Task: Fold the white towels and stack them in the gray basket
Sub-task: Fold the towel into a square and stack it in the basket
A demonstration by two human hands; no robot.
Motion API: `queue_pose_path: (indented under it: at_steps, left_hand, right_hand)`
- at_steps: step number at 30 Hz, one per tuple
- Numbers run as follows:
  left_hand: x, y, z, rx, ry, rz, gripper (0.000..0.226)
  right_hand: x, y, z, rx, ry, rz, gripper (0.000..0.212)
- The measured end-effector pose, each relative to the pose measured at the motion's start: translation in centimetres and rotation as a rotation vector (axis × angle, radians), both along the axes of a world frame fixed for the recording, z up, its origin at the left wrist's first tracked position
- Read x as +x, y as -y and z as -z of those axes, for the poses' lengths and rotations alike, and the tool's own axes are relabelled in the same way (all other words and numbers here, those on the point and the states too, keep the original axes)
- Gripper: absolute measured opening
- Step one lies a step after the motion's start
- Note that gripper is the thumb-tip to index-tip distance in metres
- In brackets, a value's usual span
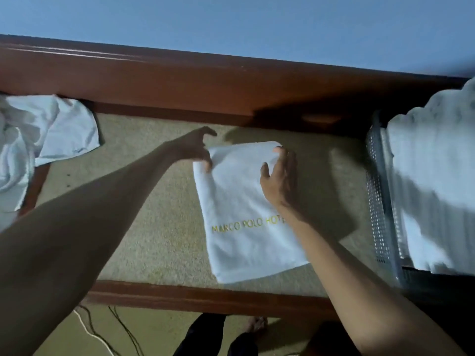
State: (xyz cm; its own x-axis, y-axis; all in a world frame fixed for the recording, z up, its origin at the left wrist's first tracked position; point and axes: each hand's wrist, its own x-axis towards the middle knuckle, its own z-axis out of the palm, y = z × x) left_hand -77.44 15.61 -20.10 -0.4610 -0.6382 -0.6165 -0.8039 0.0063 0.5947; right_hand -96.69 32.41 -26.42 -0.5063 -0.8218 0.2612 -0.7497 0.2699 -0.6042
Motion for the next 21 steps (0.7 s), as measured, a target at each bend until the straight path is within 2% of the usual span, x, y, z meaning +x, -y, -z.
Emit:
queue_pose_path:
  at_steps: [2, 6, 9, 11, 14, 21]
  left_hand:
    - [-2.4, 1.4, 0.2, -0.211, -0.021, 0.037, 0.099]
    - [-5.3, 0.4, 2.6, -0.576, -0.175, -0.036, 0.071]
    - [-6.5, -3.0, 5.0, -0.798, -0.127, -0.021, 0.048]
    - [-6.8, -4.5, 7.2, -0.773, -0.069, 0.084, 0.051]
    - [-6.7, -5.0, 10.3, -0.77, 0.044, 0.181, 0.065]
    - [-7.0, -5.0, 11.2, -0.825, 0.114, 0.163, 0.064]
  right_hand:
    - [-0.8, 0.6, 0.4, 0.036, -0.042, 0.02, 0.039]
    - [-2.3, 2.4, 1.2, 0.153, -0.257, 0.0, 0.05]
    - [-2.5, 3.3, 2.5, 0.23, -0.162, -0.105, 0.063]
    - [-2.8, 3.3, 3.9, 0.232, -0.179, -0.121, 0.064]
    - [-3.2, 3.2, 5.5, 0.194, -0.327, -0.115, 0.059]
    - [-3.2, 3.3, 6.5, 0.115, -0.383, -0.091, 0.057]
